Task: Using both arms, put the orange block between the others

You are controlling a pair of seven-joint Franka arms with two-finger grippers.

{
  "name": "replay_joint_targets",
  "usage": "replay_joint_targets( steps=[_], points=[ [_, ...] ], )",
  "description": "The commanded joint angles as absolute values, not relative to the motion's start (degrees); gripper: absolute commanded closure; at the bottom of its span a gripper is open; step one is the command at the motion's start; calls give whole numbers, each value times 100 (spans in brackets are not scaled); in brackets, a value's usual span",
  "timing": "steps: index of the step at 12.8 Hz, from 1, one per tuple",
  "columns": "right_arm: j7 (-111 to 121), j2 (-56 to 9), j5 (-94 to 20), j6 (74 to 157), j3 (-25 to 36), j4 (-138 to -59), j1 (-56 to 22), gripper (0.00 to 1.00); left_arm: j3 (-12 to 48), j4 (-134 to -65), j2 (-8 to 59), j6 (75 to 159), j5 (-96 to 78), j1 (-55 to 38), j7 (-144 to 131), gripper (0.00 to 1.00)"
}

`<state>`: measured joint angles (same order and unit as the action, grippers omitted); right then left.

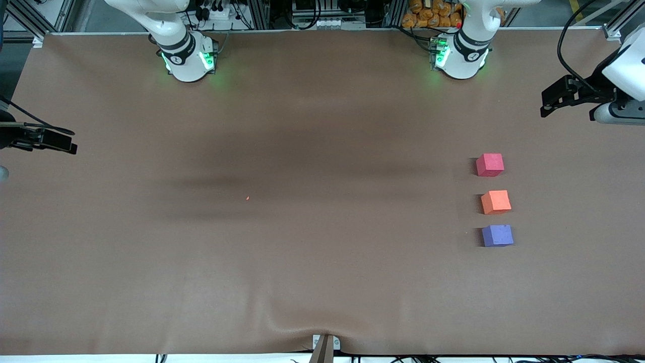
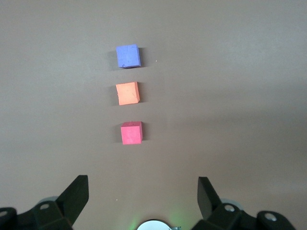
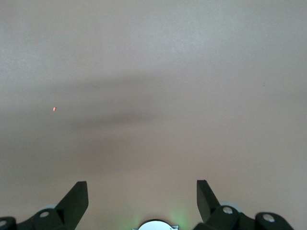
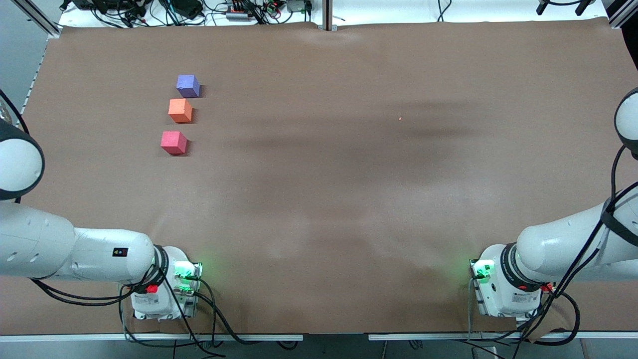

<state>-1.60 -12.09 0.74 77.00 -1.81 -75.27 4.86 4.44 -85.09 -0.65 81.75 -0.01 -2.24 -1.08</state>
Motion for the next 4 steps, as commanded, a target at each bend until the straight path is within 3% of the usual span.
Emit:
replay_joint_targets(
  steps=[1, 4],
  points=[
    [-105, -1116, 17, 7673, -193, -7550, 510, 0, 518, -8411, -62, 8051, -132, -229, -70, 0],
    [-105, -1099, 18, 7673, -193, -7550, 510, 0, 527, -8420, -53, 8051, -141, -220, -70, 0]
  ],
)
